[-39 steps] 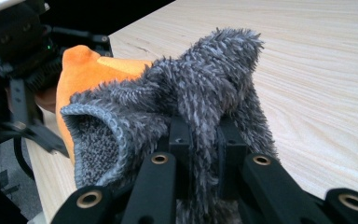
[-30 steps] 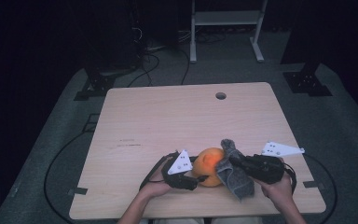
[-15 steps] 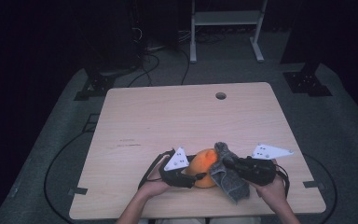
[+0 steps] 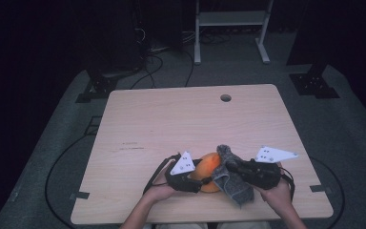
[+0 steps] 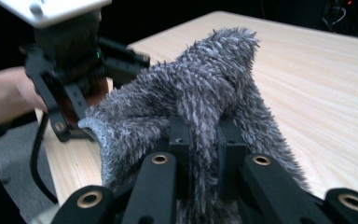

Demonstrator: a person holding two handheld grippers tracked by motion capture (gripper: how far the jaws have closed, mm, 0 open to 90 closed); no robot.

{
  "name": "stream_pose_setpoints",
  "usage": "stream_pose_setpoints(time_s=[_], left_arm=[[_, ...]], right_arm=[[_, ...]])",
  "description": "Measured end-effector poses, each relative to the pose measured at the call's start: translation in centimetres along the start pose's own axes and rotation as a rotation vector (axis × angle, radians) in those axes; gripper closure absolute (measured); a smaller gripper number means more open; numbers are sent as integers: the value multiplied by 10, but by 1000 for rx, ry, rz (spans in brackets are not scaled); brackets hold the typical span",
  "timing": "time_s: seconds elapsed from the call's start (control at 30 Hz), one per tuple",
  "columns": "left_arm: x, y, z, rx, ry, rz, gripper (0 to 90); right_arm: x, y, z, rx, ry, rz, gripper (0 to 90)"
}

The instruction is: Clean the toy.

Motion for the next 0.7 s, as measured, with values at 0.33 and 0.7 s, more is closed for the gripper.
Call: stream_pose_setpoints(time_s=[0.33, 0.7], left_arm=[[-7, 2, -9, -40, 1, 5, 335], [-11, 2, -12, -30, -22, -8, 327]], right_arm=[[9, -6, -14, -59, -6, -12, 793], [5, -13, -22, -46, -45, 31, 792]])
Point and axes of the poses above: each handheld gripper's, and its own axes: x roughly backward along the jaws, y roughly out of its top, z roughly to its left, the point moved 7 cm from there along -x, roughly forward along the jaws, and after that the axes turned 7 degrees about z, right-handed, at the moved point
